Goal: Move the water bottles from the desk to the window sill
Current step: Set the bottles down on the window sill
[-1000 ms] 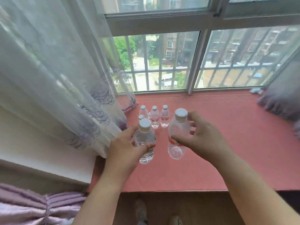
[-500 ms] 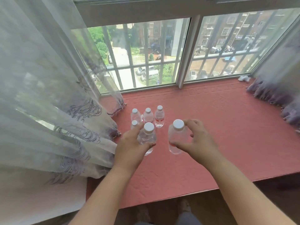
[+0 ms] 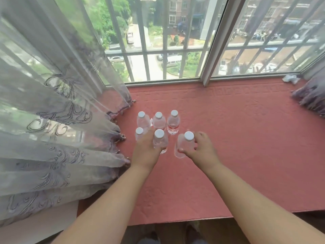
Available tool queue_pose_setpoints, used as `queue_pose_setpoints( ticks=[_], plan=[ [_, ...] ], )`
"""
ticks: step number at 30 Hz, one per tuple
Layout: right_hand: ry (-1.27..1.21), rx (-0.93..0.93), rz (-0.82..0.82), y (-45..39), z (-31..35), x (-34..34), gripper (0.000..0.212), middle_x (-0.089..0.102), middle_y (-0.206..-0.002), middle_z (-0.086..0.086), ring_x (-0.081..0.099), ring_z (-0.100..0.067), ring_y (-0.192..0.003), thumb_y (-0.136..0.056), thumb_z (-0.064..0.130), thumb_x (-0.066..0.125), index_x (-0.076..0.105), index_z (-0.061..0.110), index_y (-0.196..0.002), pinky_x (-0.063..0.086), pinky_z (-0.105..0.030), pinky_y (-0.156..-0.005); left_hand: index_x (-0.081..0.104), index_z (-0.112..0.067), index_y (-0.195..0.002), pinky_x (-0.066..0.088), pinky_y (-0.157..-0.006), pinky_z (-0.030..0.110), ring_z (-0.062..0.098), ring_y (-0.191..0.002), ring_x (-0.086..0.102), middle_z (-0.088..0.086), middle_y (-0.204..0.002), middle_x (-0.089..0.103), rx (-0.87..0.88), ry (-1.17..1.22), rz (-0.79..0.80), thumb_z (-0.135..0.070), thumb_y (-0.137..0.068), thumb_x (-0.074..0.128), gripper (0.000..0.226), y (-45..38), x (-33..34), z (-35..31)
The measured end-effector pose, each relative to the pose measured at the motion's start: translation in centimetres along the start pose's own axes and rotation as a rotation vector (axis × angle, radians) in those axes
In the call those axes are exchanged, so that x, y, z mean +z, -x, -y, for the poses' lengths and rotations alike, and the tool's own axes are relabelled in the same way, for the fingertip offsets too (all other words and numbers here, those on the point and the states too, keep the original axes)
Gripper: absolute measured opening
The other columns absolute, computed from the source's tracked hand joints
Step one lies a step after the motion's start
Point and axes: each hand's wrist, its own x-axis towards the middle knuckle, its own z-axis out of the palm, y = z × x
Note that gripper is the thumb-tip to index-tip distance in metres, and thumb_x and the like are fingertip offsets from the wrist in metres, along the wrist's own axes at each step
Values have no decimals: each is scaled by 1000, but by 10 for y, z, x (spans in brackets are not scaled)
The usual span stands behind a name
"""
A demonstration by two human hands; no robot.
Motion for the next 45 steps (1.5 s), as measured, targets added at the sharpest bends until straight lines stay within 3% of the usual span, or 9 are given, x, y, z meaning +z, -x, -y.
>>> queue_pose_setpoints(
  ticks=[5, 8, 12, 17, 28, 32, 36, 40, 45],
  plan=[
    [-23, 20, -2, -30, -15, 17, 49, 48, -120, 9, 52, -8, -102, -74, 22, 83, 62, 26, -118, 45, -23, -81, 64, -39, -115, 55, -88, 42, 10, -97, 66, -16, -103, 70, -70, 33, -5, -29, -82, 72, 36, -28, 30, 14],
    [-34, 29, -9, -44, -21, 23, 63, 46, -123, 12, 51, -7, -109, -77, 16, 81, 58, 27, -134, 36, -6, -72, 65, -31, -110, 53, -83, 39, 15, -95, 65, -12, -100, 69, -64, 28, -47, -30, -85, 73, 26, -38, 44, 23],
    [-62, 15, -21, -59, -26, 35, 51, 49, -122, 12, 53, -7, -112, -82, 24, 78, 61, 25, -129, 40, -24, -81, 64, -36, -112, 48, -78, 32, 10, -94, 63, -14, -101, 68, -76, 57, -38, -28, -89, 72, 26, -49, 56, 30],
    [-61, -4, -5, -70, -29, 52, 41, 51, -121, 10, 44, 7, -97, -84, 32, 77, 62, 25, -122, 39, -24, -77, 64, -36, -108, 49, -79, 29, 7, -96, 64, -16, -101, 70, -101, 63, -45, -27, -88, 70, 23, -60, 65, 43],
    [20, 2, 8, -85, -29, 75, 44, 51, -123, 6, 54, -12, -106, -85, 31, 75, 61, 22, -126, 38, -26, -81, 65, -35, -109, 50, -80, 28, 6, -96, 65, -18, -101, 70, -128, 70, -35, -26, -85, 72, 27, -72, 73, 68],
    [43, -19, 1, -87, -32, 81, 54, 52, -129, 3, 53, -14, -115, -83, 31, 78, 59, 20, -132, 38, -25, -85, 62, -42, -107, 43, -73, 16, 0, -89, 61, -23, -96, 67, -162, 91, -82, -27, -87, 71, 26, -74, 75, 67],
    [58, -20, -10, -85, -37, 84, 57, 52, -129, 2, 53, -16, -117, -81, 32, 80, 59, 18, -132, 37, -23, -85, 64, -41, -112, 51, -83, 29, 4, -95, 64, -22, -100, 69, -139, 115, -91, -27, -87, 70, 30, -75, 81, 70],
    [83, -35, -14, -82, -41, 85, 56, 52, -128, 2, 53, -20, -116, -81, 37, 79, 59, 18, -130, 42, -31, -87, 60, -42, -103, 49, -80, 23, -3, -90, 62, -29, -97, 67, -103, 145, -105, -18, -85, 73, 33, -78, 82, 66],
    [62, -45, -13, -83, -37, 79, 49, 54, -123, -4, 54, -27, -114, -82, 29, 79, 60, 14, -125, 45, -40, -95, 64, -33, -108, 46, -81, 26, 6, -96, 62, -17, -100, 68, -91, 80, -74, -14, -89, 67, 27, -83, 83, 65]
  ],
)
